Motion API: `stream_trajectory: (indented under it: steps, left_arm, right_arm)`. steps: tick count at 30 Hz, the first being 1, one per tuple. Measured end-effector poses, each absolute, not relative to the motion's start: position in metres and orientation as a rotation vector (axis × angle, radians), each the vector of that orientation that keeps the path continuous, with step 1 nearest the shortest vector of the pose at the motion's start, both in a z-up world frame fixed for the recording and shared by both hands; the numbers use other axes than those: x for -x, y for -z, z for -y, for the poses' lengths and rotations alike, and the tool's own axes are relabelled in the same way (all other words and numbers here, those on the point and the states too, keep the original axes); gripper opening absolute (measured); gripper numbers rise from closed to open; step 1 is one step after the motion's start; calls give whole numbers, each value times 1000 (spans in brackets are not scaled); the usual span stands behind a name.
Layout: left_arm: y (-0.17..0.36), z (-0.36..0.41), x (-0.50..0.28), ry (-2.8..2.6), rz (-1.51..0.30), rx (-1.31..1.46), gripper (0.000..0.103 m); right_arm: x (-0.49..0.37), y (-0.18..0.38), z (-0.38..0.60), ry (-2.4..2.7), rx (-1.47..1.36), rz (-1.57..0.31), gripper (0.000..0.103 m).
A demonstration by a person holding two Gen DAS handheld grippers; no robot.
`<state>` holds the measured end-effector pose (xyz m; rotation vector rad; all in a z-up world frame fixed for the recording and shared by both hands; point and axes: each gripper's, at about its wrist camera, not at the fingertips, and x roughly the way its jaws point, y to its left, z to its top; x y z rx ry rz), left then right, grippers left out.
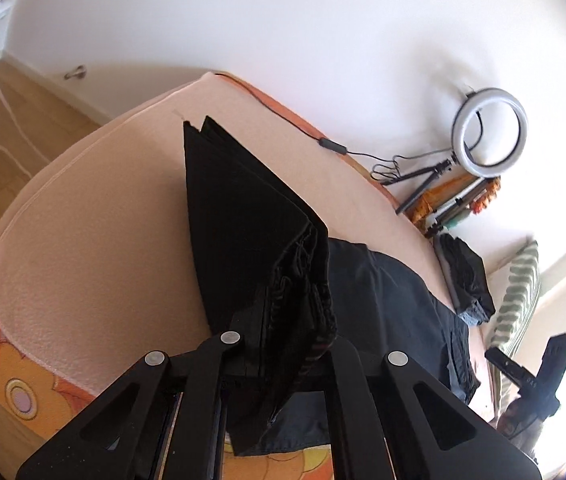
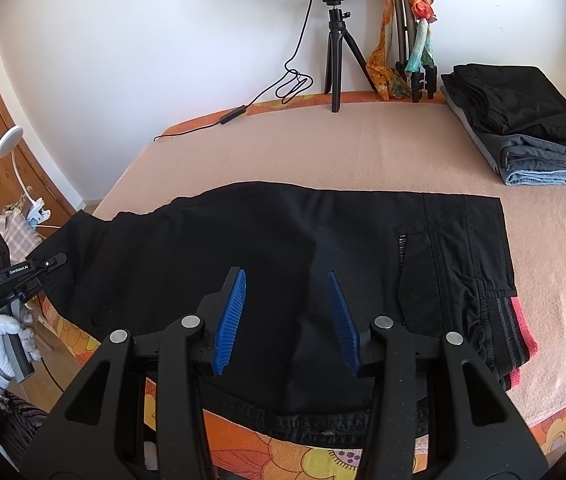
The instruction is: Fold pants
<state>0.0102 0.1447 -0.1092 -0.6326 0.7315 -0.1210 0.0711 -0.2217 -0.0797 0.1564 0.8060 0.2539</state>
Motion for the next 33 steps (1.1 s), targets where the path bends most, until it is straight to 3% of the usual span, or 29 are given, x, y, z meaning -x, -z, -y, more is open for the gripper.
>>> stream_trajectory:
  steps: [6, 20, 30, 33]
  left_arm:
    - [97, -86, -23, 238, -743, 439, 3]
    - [97, -61, -17, 315, -739, 411, 3]
    - [100, -58, -18, 354, -732, 440, 3]
    - [99, -53, -17, 374, -735, 447, 3]
  right_arm:
    - [-79, 86, 218, -330, -204, -856, 45]
    - [-169, 119, 101, -724, -488, -1088, 63]
    - [-216, 161, 29, -762, -631, -1199, 63]
    - [-218, 156, 23, -755, -615, -1173, 43]
